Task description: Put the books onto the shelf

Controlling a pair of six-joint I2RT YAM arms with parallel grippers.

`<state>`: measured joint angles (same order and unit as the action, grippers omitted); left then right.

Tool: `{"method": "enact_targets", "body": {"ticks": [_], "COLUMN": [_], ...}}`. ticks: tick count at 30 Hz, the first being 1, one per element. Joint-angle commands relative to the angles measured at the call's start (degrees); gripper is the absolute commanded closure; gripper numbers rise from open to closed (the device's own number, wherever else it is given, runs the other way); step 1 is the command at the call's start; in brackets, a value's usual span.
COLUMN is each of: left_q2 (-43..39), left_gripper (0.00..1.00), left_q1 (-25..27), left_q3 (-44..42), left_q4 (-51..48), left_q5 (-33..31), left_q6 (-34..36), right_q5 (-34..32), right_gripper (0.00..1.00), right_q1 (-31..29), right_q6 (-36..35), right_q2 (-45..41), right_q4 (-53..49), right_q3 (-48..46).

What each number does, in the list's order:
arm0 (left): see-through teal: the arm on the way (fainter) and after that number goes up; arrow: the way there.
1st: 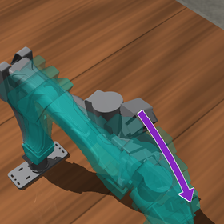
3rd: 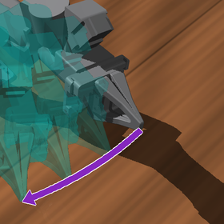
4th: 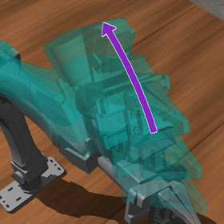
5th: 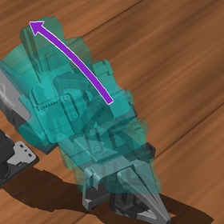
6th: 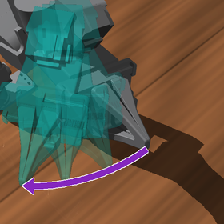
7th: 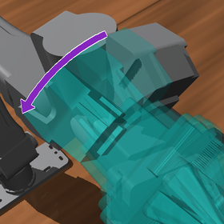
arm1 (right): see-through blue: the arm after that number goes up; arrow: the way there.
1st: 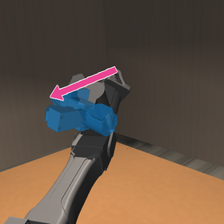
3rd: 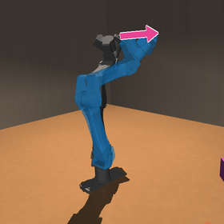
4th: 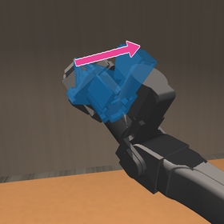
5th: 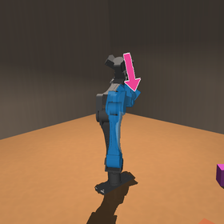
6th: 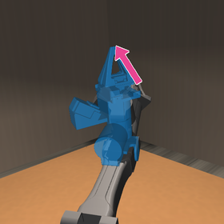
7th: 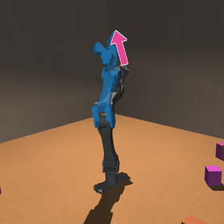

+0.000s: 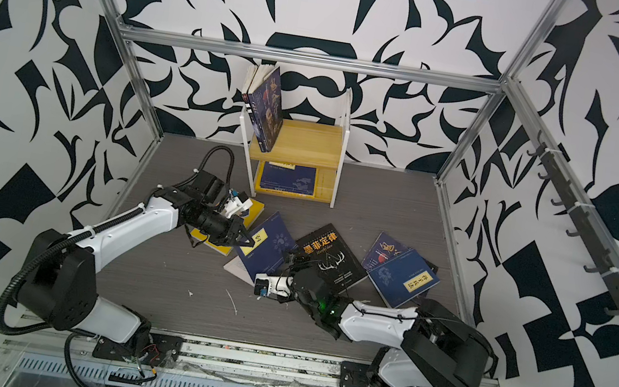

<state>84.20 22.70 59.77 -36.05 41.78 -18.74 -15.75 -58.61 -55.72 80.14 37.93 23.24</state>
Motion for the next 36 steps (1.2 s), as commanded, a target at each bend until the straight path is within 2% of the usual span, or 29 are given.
{"method": "enact_targets", "body": {"ticks": [1,3,4,5,6,7,9,11,14,15,18,21,29,33,36], "left_q2": [-0.97,-0.69,-0.56,-0.48,-0.46,-0.49,-0.92,-1.47,-2.75,-3.35,-4.92,-7.4,-17.69,-21.39,-23.83], "left_gripper": [1.0,1.0,1.0,1.0,1.0,1.0,1.0,1.0,0.87,0.79,0.45,0.27,0.1,0.05,0.04], "left_q1": [-0.46,-0.63,-0.64,-0.74,-0.81,-0.9,-1.38,-2.18,-3.71,-4.24,-6.31,-8.77,-17.21,-21.0,-22.83], "left_q3": [0.93,0.84,0.92,1.04,0.82,0.59,-0.12,-0.63,-1.6,-2.11,-2.4,-2.21,-5.66,-7.78,-9.36], "left_q4": [-0.39,-0.05,-0.2,-0.24,-0.22,0.01,0.69,0.88,0.99,1.16,0.38,-0.76,1.34,2.46,3.44], "left_q5": [2.9,3.27,3.34,3.39,3.4,3.39,3.18,2.75,0.52,-0.21,-2.76,-8.08,-19.65,-21.64,-22.25], "left_q6": [-1.25,-1.73,-1.76,-1.82,-1.82,-1.82,-2.21,-2.44,-2.22,-2.18,-1.02,1.59,9.3,10.71,12.31], "right_q5": [-0.99,-1.73,-1.98,-2.01,-2.01,-2.38,-3.16,-3.54,-2.98,-2.89,-2.72,-2.64,-8.14,-12.54,-16.42], "right_gripper": [0.12,0.14,0.17,0.24,0.37,0.56,0.82,1.0,1.0,1.0,1.0,1.0,1.0,1.0,1.0], "right_q1": [-0.35,-0.34,-0.34,-0.3,-0.3,-0.28,-0.28,-0.28,-0.11,-0.1,-0.1,-0.1,-0.01,0.49,1.4], "right_q6": [-0.73,-1.07,-1.14,-1.48,-1.82,-2.01,-3.02,-3.67,-4.05,-4.3,-4.26,-4.0,-1.93,-2.88,-4.31], "right_q2": [3.68,6.69,7.8,8.63,9.18,9.65,10.74,10.39,8.58,8.04,5.67,1.94,-8.69,-8.16,-5.34], "right_q4": [10.5,15.23,17.17,18.92,19.88,20.61,23.44,24.51,22.41,21.56,18.19,11.09,-11.01,-24.38,-26.34], "right_q3": [0.7,0.84,0.88,0.9,0.95,0.93,0.84,0.61,0.48,0.48,0.63,1.47,9.02,17.83,23.01]}}
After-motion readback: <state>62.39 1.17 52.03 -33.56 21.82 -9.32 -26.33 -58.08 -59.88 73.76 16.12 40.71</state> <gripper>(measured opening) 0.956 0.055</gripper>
